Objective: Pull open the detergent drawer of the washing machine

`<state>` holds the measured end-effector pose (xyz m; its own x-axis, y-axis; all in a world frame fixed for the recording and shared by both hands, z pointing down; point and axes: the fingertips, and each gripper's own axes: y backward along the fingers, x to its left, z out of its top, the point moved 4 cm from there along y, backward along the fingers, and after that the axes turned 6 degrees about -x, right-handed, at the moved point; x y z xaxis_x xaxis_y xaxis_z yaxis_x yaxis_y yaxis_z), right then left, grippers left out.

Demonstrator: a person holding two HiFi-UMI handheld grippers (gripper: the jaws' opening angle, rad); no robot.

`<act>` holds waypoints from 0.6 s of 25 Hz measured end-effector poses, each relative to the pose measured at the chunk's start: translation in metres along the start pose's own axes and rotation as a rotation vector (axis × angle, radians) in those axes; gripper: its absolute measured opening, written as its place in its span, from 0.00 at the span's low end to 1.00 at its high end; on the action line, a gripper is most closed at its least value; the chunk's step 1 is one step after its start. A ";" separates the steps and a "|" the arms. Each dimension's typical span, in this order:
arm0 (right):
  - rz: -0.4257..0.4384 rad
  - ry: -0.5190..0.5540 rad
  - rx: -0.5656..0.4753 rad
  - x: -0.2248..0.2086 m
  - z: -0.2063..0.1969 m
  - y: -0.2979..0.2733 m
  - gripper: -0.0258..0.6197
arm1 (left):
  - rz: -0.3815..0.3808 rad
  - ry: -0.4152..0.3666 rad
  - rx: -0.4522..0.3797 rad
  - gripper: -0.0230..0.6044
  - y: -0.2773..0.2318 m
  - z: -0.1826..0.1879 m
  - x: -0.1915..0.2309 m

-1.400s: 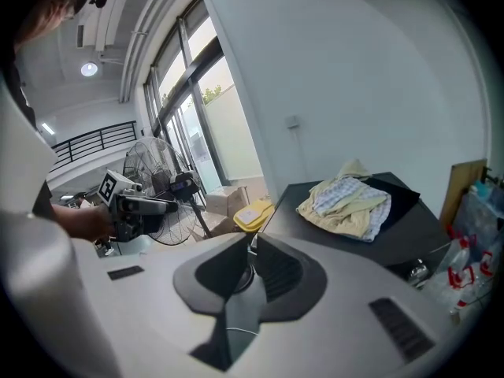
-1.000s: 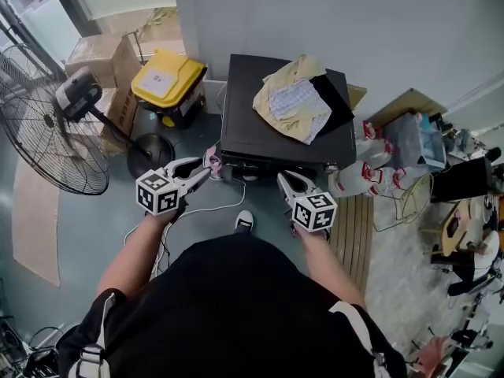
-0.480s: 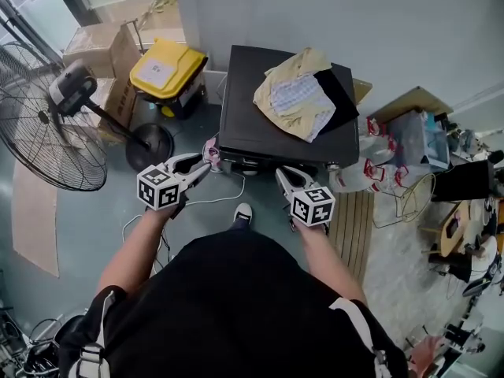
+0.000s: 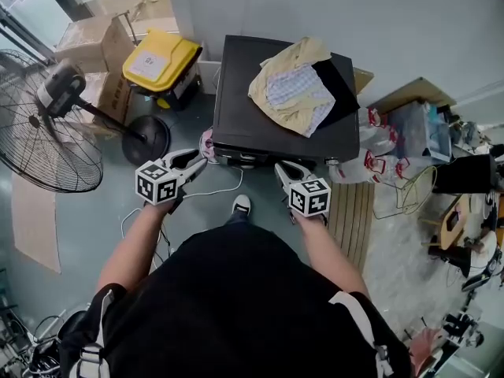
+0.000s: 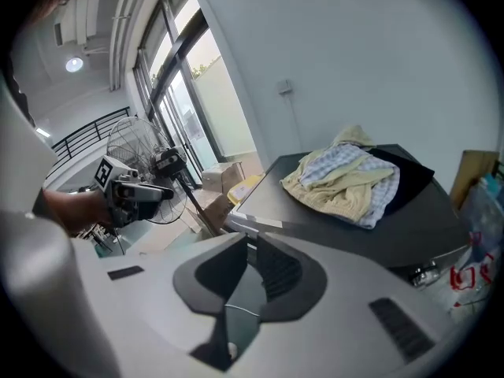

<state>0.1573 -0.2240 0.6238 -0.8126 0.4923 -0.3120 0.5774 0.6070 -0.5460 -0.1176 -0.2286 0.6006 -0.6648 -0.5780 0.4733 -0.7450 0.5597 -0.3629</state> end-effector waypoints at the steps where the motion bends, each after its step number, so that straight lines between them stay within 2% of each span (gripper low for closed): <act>1: -0.002 0.000 0.010 -0.004 -0.003 -0.002 0.10 | -0.001 0.000 0.009 0.29 -0.003 -0.001 0.001; 15: 0.013 -0.017 0.092 -0.042 -0.030 -0.030 0.10 | 0.030 -0.001 0.121 0.29 -0.039 -0.029 0.022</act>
<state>0.1767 -0.2446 0.6764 -0.8066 0.4889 -0.3323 0.5790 0.5401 -0.6108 -0.1010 -0.2460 0.6481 -0.6871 -0.5622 0.4602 -0.7257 0.5014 -0.4711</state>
